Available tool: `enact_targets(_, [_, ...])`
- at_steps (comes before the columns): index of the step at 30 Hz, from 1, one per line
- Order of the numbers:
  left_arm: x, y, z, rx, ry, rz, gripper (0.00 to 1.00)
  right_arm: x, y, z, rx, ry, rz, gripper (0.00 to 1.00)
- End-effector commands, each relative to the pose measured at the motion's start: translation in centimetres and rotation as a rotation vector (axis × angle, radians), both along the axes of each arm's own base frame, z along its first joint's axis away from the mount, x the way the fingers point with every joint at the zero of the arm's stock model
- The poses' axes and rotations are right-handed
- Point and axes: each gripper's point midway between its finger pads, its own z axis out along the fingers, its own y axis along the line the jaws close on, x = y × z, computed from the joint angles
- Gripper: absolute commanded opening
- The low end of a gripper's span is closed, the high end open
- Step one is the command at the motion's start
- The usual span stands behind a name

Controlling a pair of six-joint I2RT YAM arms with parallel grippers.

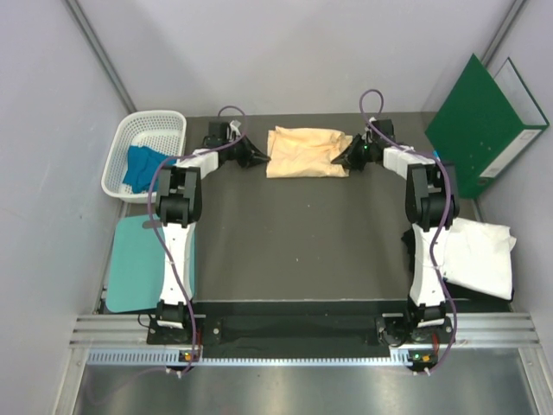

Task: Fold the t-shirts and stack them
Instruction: Smooth out wrinkles on the folded tshirt

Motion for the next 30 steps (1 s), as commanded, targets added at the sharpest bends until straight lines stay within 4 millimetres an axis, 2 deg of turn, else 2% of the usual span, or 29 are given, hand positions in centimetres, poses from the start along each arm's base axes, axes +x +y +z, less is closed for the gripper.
enact_targets(1, [-1.4, 0.1, 2.4, 0.006, -0.038, -0.033, 0.00, -1.8, 1.7, 1.6, 0.050, -0.004, 0.065, 0.05])
enact_targets(2, [-1.9, 0.2, 2.5, 0.011, -0.034, -0.035, 0.00, -2.6, 1.5, 1.2, 0.038, 0.006, 0.078, 0.04])
enact_targets(3, [-3.0, 0.3, 2.9, 0.012, -0.027, -0.035, 0.00, -3.0, 1.5, 2.2, 0.035, -0.003, 0.084, 0.04])
enact_targets(5, [-4.2, 0.4, 3.3, 0.011, -0.021, -0.037, 0.00, -4.5, 1.4, 2.2, 0.032, 0.012, 0.110, 0.04])
enact_targets(6, [-5.4, 0.5, 3.8, 0.012, -0.012, -0.039, 0.00, -4.9, 1.4, 3.1, 0.034, 0.004, 0.118, 0.04])
enact_targets(8, [-6.9, 0.6, 4.1, 0.025, -0.005, -0.053, 0.00, -6.6, 1.3, 3.0, 0.030, 0.042, 0.142, 0.04])
enact_targets(9, [-8.1, 0.8, 4.6, 0.034, 0.003, -0.057, 0.00, -7.1, 1.2, 3.7, 0.031, 0.039, 0.151, 0.04])
enact_targets(11, [-9.8, 1.1, 4.7, 0.057, 0.025, -0.080, 0.00, -9.0, 1.0, 3.0, 0.013, 0.089, 0.172, 0.05])
enact_targets(12, [-10.7, 1.3, 5.1, 0.065, 0.031, -0.088, 0.00, -9.7, 0.9, 3.6, 0.010, 0.087, 0.179, 0.05])
enact_targets(13, [-12.1, 1.5, 4.8, 0.077, 0.081, -0.100, 0.00, -10.5, 0.7, 3.4, 0.003, 0.109, 0.185, 0.05])
enact_targets(14, [-12.9, 1.6, 4.6, 0.096, 0.079, -0.125, 0.00, -12.1, 0.6, 2.6, -0.006, 0.154, 0.196, 0.05])
enact_targets(15, [-13.8, 1.7, 4.9, 0.108, 0.090, -0.140, 0.00, -12.9, 0.5, 3.0, -0.003, 0.158, 0.208, 0.05])
enact_targets(20, [-20.0, 1.9, 3.5, 0.159, 0.212, -0.248, 0.00, -18.0, -0.5, 1.1, -0.064, 0.263, 0.255, 0.05])
enact_targets(21, [-21.3, 2.0, 3.3, 0.163, 0.224, -0.258, 0.00, -19.0, -1.0, 0.5, -0.095, 0.304, 0.260, 0.07])
enact_targets(23, [-21.9, 2.5, 3.4, 0.189, 0.238, -0.280, 0.00, -20.0, -1.8, -0.3, -0.146, 0.335, 0.284, 0.12])
enact_targets(24, [-21.7, 2.7, 3.5, 0.210, 0.222, -0.291, 0.00, -20.7, -2.5, -0.8, -0.187, 0.368, 0.283, 0.28])
enact_targets(25, [-21.6, 2.7, 3.5, 0.224, 0.213, -0.301, 0.03, -20.6, -2.8, -0.7, -0.209, 0.362, 0.282, 0.37])
enact_targets(26, [-21.3, 2.9, 3.4, 0.248, 0.197, -0.307, 0.14, -20.5, -3.1, -0.5, -0.225, 0.347, 0.283, 0.45])
enact_targets(27, [-20.8, 2.9, 3.4, 0.256, 0.192, -0.307, 0.32, -20.1, -3.3, 0.4, -0.245, 0.311, 0.273, 0.67])
enact_targets(28, [-20.3, 3.0, 3.2, 0.266, 0.186, -0.304, 0.62, -19.6, -3.5, 1.0, -0.260, 0.284, 0.264, 0.80])
enact_targets(29, [-19.6, 3.1, 3.1, 0.281, 0.175, -0.293, 0.89, -19.3, -3.7, 1.6, -0.276, 0.266, 0.253, 0.98])
enact_targets(30, [-19.0, 3.0, 3.2, 0.287, 0.157, -0.284, 0.99, -18.8, -4.1, 2.7, -0.304, 0.224, 0.237, 1.00])
